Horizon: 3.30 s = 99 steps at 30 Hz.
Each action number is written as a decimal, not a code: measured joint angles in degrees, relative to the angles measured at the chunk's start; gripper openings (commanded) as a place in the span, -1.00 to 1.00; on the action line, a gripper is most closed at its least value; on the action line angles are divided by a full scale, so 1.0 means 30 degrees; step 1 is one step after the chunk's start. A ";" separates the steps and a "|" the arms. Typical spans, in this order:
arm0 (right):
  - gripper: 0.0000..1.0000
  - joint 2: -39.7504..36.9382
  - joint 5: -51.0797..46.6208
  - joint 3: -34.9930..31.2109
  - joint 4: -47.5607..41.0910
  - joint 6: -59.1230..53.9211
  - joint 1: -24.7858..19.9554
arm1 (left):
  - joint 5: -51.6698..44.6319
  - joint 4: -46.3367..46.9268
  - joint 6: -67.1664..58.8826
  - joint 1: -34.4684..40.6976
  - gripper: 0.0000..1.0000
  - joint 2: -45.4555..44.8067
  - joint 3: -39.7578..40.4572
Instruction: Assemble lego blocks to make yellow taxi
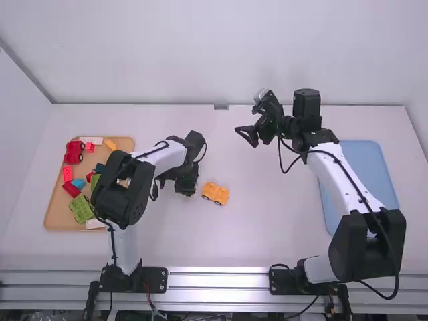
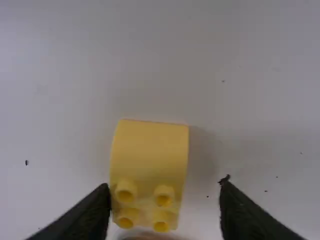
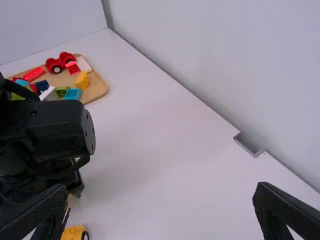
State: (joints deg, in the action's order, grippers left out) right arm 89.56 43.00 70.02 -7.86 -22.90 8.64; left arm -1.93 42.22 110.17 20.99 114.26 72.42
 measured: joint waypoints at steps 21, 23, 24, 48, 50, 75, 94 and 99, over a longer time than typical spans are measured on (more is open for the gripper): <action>0.97 0.0000 0.0044 0.0000 -0.0007 -0.0350 0.0430 | 0.0954 1.2750 -0.2630 -0.0678 0.94 0.0000 0.8327; 0.97 0.0000 0.0036 0.0000 -0.0015 -0.0342 0.0328 | 0.1719 1.4477 -0.3147 -0.1107 0.99 -0.0015 1.0535; 0.98 0.0000 0.0029 -0.0007 -0.0015 -0.0364 0.0306 | 0.1865 1.4608 -0.3315 -0.1180 0.98 -0.0015 1.0863; 0.98 0.0000 0.0036 0.0000 -0.0029 -0.0299 0.0306 | 1.2087 0.7198 -3.1117 -0.2076 0.98 -0.0051 1.2335; 0.97 0.0000 0.0044 0.0000 -0.0007 -0.0044 0.0306 | 0.9245 0.6419 -3.5379 -0.2499 0.98 -0.0051 1.2305; 0.97 0.0000 0.2579 0.0036 -0.5734 -0.5370 0.0219 | -1.8651 0.6630 -6.7917 -1.0666 0.98 -0.0058 0.2113; 0.97 -0.3883 -0.3745 -0.5085 0.1807 -0.2120 0.2463 | -2.0866 -0.5442 -6.6372 -1.0346 0.98 -0.0058 -0.5020; 0.97 -0.2353 -0.2062 -0.9136 0.7577 -0.0364 0.1304 | -2.0691 -0.5391 -6.6183 -1.0316 0.98 -0.0058 -0.5144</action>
State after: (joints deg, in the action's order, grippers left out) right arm 82.50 36.82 42.61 14.87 -23.99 12.56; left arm -64.01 26.04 -88.38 -9.96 114.08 56.99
